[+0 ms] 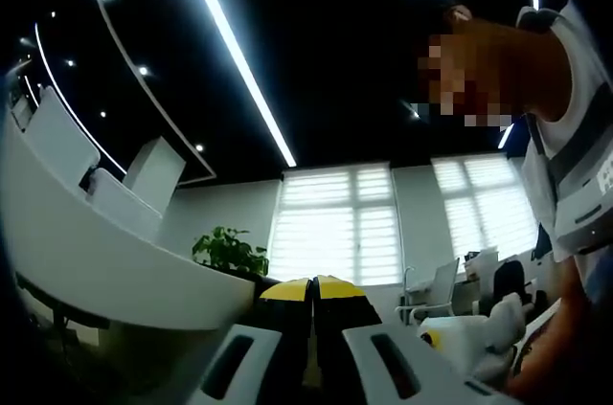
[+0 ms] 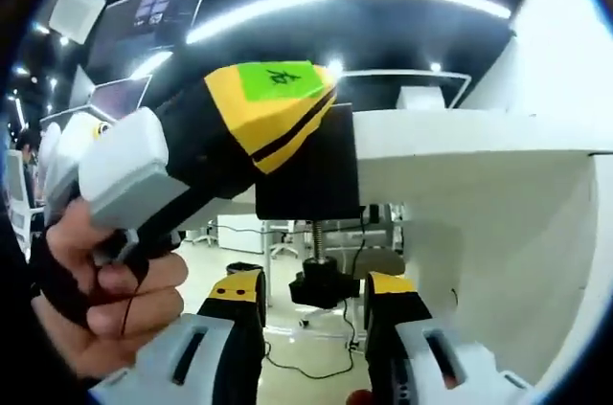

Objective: Clamp the fixed fixture on the desktop, loosen the retaining clip, secure it to the edge of the desk, and tighten the retaining clip.

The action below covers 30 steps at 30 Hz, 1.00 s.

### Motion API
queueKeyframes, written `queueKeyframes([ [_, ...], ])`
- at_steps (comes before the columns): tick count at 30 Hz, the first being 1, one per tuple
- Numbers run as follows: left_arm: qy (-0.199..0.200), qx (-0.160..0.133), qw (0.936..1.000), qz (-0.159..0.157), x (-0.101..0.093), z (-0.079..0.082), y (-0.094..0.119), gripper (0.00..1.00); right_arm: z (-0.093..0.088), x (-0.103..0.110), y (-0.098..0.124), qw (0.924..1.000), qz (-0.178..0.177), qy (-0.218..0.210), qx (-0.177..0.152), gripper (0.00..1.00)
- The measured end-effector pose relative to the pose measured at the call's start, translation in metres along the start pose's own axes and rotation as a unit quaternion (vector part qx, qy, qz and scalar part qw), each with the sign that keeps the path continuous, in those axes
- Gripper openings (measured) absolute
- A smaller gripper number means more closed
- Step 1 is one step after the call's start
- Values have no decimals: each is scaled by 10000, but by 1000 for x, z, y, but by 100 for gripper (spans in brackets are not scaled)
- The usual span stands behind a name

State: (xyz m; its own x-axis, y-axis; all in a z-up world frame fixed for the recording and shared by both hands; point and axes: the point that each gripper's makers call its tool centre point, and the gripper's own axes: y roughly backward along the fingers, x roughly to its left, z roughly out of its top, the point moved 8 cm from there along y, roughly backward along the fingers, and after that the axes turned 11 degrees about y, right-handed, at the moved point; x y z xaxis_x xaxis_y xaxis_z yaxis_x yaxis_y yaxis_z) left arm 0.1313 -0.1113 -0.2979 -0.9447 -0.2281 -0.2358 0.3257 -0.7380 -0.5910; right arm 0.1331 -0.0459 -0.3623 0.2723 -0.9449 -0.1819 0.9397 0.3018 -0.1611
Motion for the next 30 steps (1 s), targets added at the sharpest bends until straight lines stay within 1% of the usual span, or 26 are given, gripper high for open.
queueKeyframes([
  [3,-8,-2,10000,-2,0,0,0,2,0,0,0,10000,4,6,14,34],
  [6,-4,-9,10000,-6,0,0,0,2,-2,-9,4,9999,-75,71,39,27],
  [8,11,-13,10000,-11,0,0,0,2,-1,-9,6,10000,59,5,-12,27],
  [11,26,-29,10000,-16,1,0,0,2,-1,-9,7,9997,234,35,-98,26],
  [13,32,-39,10000,-18,1,0,-1,2,-2,-10,6,9989,432,-3,-204,26],
  [15,29,-38,10000,-14,1,1,-1,2,-2,-12,6,9969,724,9,-298,26],
  [17,24,-31,10000,-7,1,0,-1,2,-3,-15,6,9930,1118,52,-369,26],
  [18,15,-32,10000,-5,1,0,-1,2,-5,-19,0,9914,1254,48,-371,26],
  [20,23,-38,10000,-6,1,0,-1,2,-8,-24,-6,9858,1626,38,-416,26],
  [21,37,-48,10000,-12,1,0,-1,2,-9,-26,-8,9824,1817,-45,-433,26],
  [24,72,-62,10000,-20,1,0,-1,2,-10,-31,-13,9737,2230,106,-458,26],
  [27,39,-61,10000,-11,1,0,-1,2,-12,-34,-16,9650,2562,-131,-551,26],
  [28,49,-56,10000,-4,1,0,0,2,-13,-35,-16,9635,2608,-225,-566,26],
  [30,49,-61,10000,1,1,-1,0,2,-14,-36,-18,9632,2615,-276,-550,26],
])
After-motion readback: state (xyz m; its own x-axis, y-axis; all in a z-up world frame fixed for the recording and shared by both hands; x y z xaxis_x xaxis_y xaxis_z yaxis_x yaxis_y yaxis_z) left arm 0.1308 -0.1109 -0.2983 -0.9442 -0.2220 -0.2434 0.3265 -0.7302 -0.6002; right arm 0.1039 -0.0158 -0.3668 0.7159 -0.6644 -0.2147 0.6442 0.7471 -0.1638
